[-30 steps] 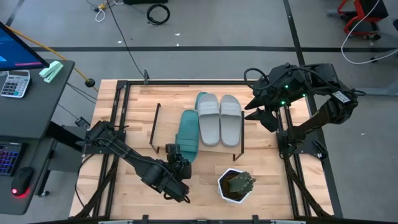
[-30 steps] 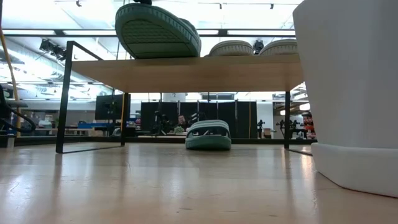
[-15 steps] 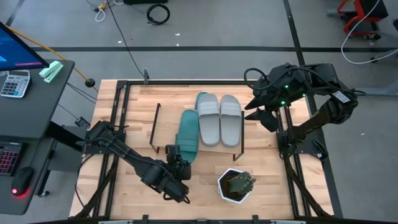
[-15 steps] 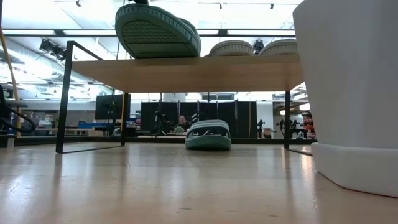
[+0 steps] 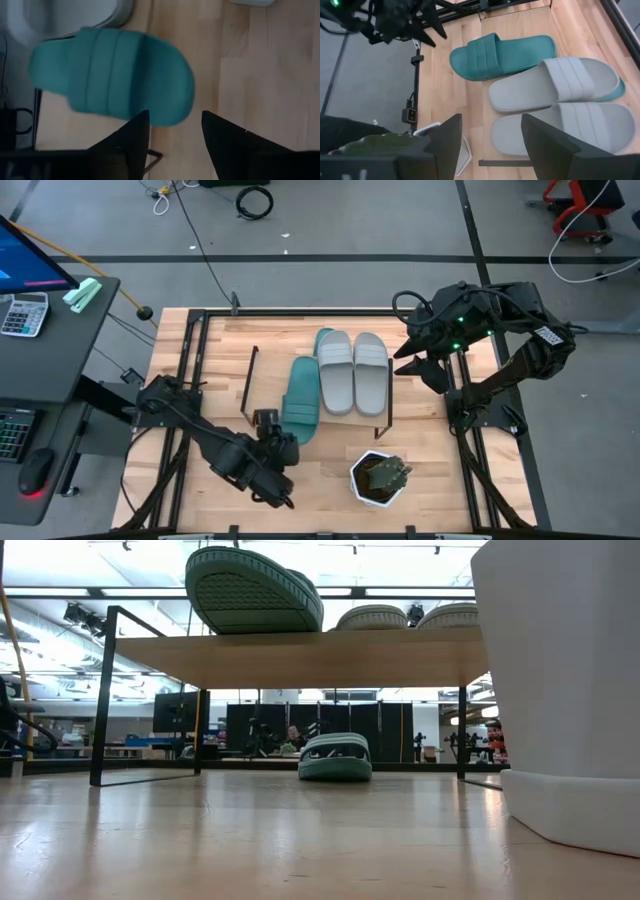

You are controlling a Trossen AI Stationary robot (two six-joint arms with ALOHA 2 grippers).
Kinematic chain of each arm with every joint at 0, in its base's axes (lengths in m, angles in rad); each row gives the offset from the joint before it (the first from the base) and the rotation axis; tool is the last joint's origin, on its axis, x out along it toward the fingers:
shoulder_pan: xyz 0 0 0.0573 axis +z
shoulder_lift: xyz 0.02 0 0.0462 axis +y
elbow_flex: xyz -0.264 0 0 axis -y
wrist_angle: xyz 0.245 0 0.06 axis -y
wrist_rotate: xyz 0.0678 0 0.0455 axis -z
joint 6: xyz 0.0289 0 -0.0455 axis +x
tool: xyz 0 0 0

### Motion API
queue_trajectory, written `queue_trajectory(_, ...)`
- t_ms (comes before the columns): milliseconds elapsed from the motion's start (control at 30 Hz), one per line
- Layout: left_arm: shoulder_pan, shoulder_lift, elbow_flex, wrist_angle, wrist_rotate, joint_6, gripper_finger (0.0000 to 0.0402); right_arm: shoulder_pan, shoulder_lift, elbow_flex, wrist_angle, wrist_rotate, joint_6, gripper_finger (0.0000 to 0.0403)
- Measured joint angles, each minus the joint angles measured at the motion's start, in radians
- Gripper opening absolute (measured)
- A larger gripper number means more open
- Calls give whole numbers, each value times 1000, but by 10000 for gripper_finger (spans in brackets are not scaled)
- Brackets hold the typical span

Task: Pick and place slides into the shelf
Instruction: Put the green slipper on the shelf

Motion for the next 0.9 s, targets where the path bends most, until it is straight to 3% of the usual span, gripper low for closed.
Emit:
queue_trajectory(200, 57, -94, -40, 68, -55, -26, 166, -14, 0, 0, 0, 11, -44, 212)
queue_trajectory(533, 224, -271, -123, 83, -56, 56, 139, -77, 12, 0, 6, 19, -127, 212)
queue_trajectory(900, 372, -563, -300, 209, -56, 165, 97, -242, 128, 0, 43, 13, -234, 212)
